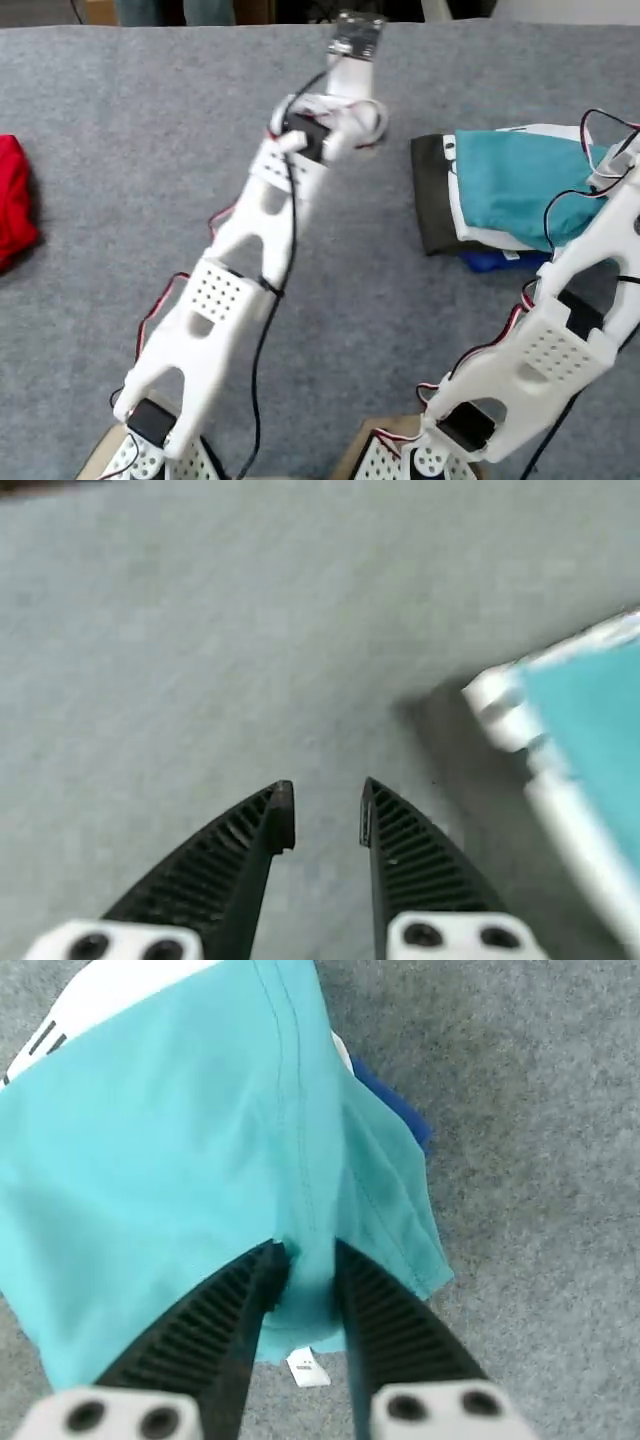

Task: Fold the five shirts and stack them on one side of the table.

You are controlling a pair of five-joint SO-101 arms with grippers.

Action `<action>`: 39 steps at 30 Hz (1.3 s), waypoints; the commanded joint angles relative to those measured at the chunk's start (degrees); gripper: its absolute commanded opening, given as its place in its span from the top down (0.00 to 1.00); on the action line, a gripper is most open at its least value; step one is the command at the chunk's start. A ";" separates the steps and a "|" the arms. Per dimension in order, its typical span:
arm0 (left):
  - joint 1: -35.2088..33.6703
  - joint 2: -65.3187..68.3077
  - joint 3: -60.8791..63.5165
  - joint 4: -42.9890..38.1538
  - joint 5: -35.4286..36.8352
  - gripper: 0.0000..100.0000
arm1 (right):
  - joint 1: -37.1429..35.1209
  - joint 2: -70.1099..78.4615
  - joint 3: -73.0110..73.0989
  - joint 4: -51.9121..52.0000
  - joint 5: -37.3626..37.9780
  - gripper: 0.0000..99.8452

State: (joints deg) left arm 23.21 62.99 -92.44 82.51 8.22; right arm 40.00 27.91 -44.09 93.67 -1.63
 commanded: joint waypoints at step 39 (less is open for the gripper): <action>-74.24 -11.16 15.43 18.20 -12.40 0.86 | -1.49 9.01 -14.11 5.80 0.26 0.98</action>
State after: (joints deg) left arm -47.74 50.95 -78.29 100.53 -3.56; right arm 36.66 35.38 -55.96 99.38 -1.54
